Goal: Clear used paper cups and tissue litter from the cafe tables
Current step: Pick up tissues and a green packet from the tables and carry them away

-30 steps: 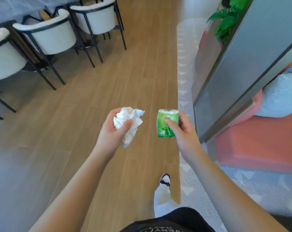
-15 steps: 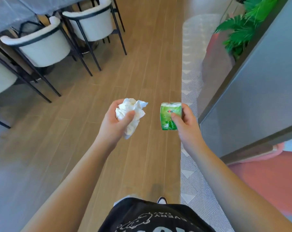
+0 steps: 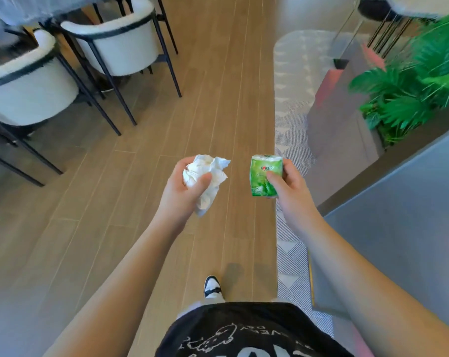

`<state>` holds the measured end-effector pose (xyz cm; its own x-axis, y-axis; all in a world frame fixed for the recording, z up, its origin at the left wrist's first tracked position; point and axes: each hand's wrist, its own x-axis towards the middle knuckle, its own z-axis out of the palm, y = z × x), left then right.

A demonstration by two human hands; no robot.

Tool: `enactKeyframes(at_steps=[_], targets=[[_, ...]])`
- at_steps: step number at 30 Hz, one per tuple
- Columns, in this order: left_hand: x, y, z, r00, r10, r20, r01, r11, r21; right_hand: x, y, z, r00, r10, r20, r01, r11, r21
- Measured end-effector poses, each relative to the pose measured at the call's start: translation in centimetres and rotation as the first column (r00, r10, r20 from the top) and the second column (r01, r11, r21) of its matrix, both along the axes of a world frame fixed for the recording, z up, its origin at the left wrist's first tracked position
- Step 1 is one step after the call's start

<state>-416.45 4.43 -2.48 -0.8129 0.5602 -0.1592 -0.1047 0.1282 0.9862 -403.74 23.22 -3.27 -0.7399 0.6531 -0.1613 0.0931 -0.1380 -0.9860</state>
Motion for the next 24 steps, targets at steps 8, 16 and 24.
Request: enactKeyframes(at_steps=[8,16,24], targets=[[-12.8,10.0,1.2,0.998,-0.058,-0.039,0.058,0.998,0.003,-11.2,8.7,-1.3,0.999,-0.023,-0.03,0.022,1.0,-0.017],[-25.3,24.9,0.5,0.995,-0.069,-0.074,0.066,0.997,-0.042,-23.8,22.6,-1.1,0.996,-0.015,-0.085,0.011,0.999,-0.05],[-36.4,37.0,2.2,0.986,-0.098,-0.132,0.092,0.995,-0.046,-35.9,36.0,1.1,0.993,0.003,-0.115,-0.006,0.999,-0.031]])
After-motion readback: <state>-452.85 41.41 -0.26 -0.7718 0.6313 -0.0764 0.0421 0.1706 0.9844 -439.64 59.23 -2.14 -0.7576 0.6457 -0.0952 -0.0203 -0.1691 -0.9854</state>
